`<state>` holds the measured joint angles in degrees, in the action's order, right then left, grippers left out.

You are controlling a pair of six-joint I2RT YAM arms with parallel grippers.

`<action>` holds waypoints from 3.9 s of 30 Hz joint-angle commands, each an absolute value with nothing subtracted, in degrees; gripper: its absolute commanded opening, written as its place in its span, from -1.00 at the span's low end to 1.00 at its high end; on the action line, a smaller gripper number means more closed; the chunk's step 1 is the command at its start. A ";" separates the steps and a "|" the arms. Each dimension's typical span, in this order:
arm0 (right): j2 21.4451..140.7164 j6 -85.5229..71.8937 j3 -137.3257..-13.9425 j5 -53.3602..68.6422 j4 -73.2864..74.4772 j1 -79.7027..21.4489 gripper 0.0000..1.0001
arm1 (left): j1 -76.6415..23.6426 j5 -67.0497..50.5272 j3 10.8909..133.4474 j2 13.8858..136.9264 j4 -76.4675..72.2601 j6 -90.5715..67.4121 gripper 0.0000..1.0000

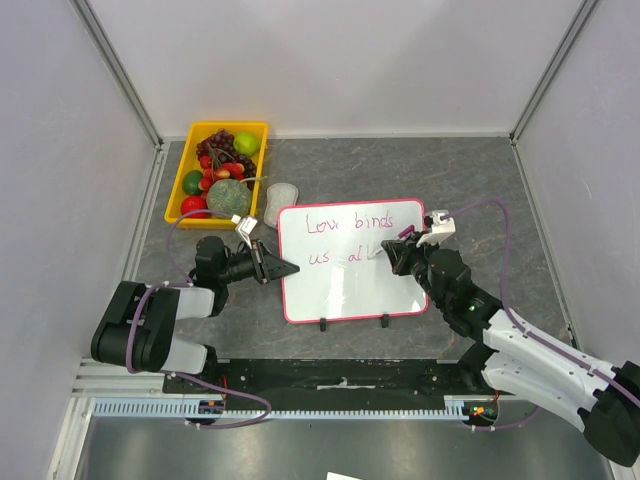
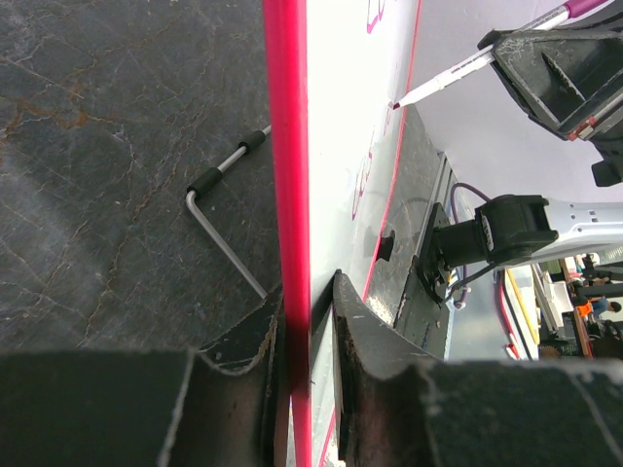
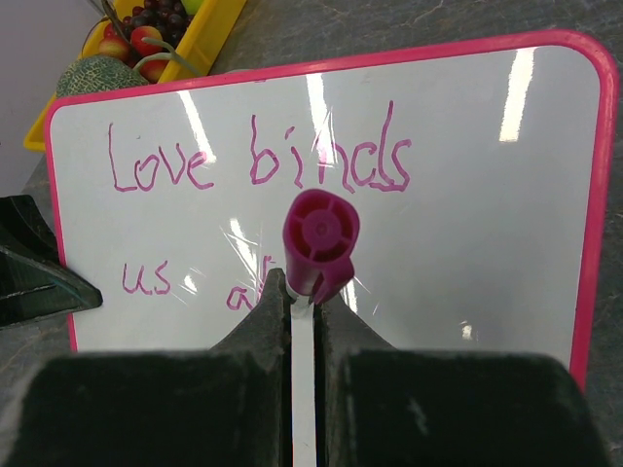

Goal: Write a sentence on the whiteboard
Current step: Write with the whiteboard marker on the whiteboard, then put down the whiteboard marker at the corner of the board.

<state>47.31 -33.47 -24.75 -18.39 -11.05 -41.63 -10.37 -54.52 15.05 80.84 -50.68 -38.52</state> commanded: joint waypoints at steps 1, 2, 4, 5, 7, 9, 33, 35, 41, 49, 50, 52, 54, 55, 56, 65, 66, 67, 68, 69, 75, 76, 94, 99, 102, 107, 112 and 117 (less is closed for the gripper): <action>47.20 -32.87 -24.08 -20.13 -8.00 -41.31 -1.00 | -10.55 -52.73 14.85 80.24 -50.71 -34.98 -0.96; 47.11 -32.78 -24.17 -20.30 -7.91 -41.40 -1.00 | -10.46 -52.65 14.85 80.24 -50.71 -34.98 -0.96; 47.11 -32.61 -24.43 -20.74 -7.74 -41.40 -1.00 | -10.46 -52.65 14.85 80.24 -50.71 -34.98 -0.96; 46.94 -32.52 -24.61 -20.92 -7.65 -41.40 -1.00 | -10.46 -52.65 14.85 80.24 -50.71 -35.07 -0.96; 46.58 -32.26 -24.96 -21.27 -7.30 -41.40 -1.00 | -10.46 -52.65 14.85 80.33 -50.71 -35.07 -0.96; 46.49 -31.99 -25.31 -21.88 -6.95 -41.40 -1.00 | -10.46 -52.65 14.85 80.33 -50.71 -34.98 -0.96; 37.27 -32.52 -29.80 -21.44 -3.43 -41.31 -1.00 | -10.46 -52.47 14.94 80.24 -50.63 -34.98 -0.96; 37.00 -32.61 -29.53 -21.36 -3.08 -41.40 -1.00 | -10.46 -52.47 14.94 80.16 -50.54 -34.89 -0.96; 36.47 -32.87 -28.74 -20.48 -3.08 -41.40 -1.00 | -10.46 -52.12 15.03 79.81 -49.66 -34.72 -0.95; 36.47 -33.22 -27.95 -18.72 -3.08 -41.40 -1.00 | -10.46 -51.15 14.94 78.49 -48.43 -33.84 -0.83; 36.56 -33.31 -27.86 -18.46 -3.08 -41.40 -1.00 | -10.46 -51.07 14.94 78.40 -48.34 -33.84 -0.81; 36.83 -33.49 -27.60 -18.11 -3.08 -41.40 -1.00 | -10.46 -50.98 14.94 78.22 -48.16 -33.66 -0.80; 37.00 -33.49 -27.77 -17.32 -2.81 -41.31 -1.00 | -10.46 -50.98 14.94 78.22 -48.08 -33.66 -0.78; 37.09 -33.49 -27.86 -17.14 -2.64 -41.40 -1.00 | -10.46 -51.06 14.85 78.05 -48.08 -33.66 -0.76; 37.00 -33.49 -27.95 -16.96 -2.46 -41.40 -1.00 | -10.46 -50.89 14.85 77.96 -47.99 -33.66 -0.74; 36.21 -34.10 -27.42 -14.86 -0.09 -41.40 -1.00 | -10.46 -50.19 14.41 76.56 -47.29 -33.14 -0.08; 36.12 -34.28 -27.33 -14.51 -0.17 -41.40 -1.00 | -10.46 -49.92 14.24 76.20 -47.37 -33.13 0.08; 35.95 -34.45 -27.25 -14.33 1.48 -41.31 -1.00 | -10.46 -49.57 14.06 75.77 -47.20 -33.13 0.25; 35.77 -34.63 -27.16 -14.07 1.93 -41.40 -1.00 | -10.46 -49.40 13.89 75.33 -47.11 -32.87 0.35; 35.60 -34.89 -27.16 -13.80 2.37 -41.40 -1.00 | -10.46 -48.96 13.63 74.80 -47.02 -32.78 0.43; 33.23 -35.77 -26.28 -13.45 4.13 -41.40 -1.00 | -10.46 -47.81 12.48 72.07 -46.76 -32.08 0.68; 33.05 -35.77 -26.37 -13.45 4.57 -41.40 -1.00 | -10.46 -47.73 12.39 71.98 -46.76 -32.17 0.68; 31.73 -42.79 -27.25 -7.21 11.86 -41.40 -1.00 | -10.46 -37.63 10.37 61.10 -38.68 -29.27 0.75; 28.75 -46.58 -25.49 -4.92 15.37 -41.31 -1.00 | -10.46 -30.60 8.79 53.80 -34.72 -28.83 0.79; 27.25 -48.07 -25.31 -4.66 18.80 -41.40 -1.00 | -10.46 -27.26 8.18 50.90 -32.61 -29.00 0.80; 24.26 -52.11 -24.96 -1.85 23.90 -41.40 -1.00 | -10.46 -24.61 7.47 47.55 -30.94 -29.01 0.82; 20.31 -58.17 -23.03 -0.18 29.26 -41.31 -1.00 | -10.46 -24.52 7.38 47.20 -30.76 -29.00 0.82; 15.65 -62.75 -21.27 2.37 35.58 -41.40 -1.00 | -10.46 -24.43 7.21 46.76 -30.76 -29.00 0.82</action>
